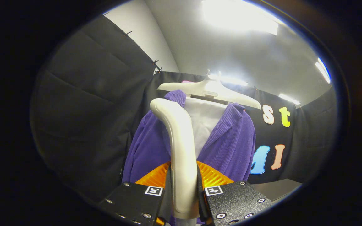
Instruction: Iron the clothes twice with a garment steamer, once on the left side and once on the right side.
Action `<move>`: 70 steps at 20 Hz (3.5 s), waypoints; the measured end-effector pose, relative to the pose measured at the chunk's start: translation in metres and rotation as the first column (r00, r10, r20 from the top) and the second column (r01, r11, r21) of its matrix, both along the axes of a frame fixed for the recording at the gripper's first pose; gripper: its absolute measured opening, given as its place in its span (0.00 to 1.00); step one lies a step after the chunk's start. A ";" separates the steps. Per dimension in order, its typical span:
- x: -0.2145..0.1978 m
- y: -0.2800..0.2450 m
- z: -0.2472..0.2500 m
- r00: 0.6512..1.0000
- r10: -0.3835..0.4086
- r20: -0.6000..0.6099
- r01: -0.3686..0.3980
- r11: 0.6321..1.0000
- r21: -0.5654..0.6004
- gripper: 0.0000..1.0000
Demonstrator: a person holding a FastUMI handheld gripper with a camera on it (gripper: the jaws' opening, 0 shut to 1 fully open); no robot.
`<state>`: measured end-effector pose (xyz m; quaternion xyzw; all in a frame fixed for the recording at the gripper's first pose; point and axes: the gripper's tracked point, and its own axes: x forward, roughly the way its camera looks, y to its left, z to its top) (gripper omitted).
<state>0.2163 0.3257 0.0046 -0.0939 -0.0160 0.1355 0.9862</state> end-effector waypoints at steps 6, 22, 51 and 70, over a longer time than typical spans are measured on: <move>-0.010 0.005 -0.040 0.999 -0.001 -0.050 -0.001 0.999 -0.042 0.34; -0.044 0.008 -0.124 0.991 0.020 -0.131 -0.042 0.984 -0.171 0.34; -0.127 -0.029 -0.304 0.895 0.019 -0.446 -0.191 0.919 -0.344 0.34; -0.210 -0.314 -0.226 0.814 -0.176 -0.553 0.165 0.984 -0.071 0.34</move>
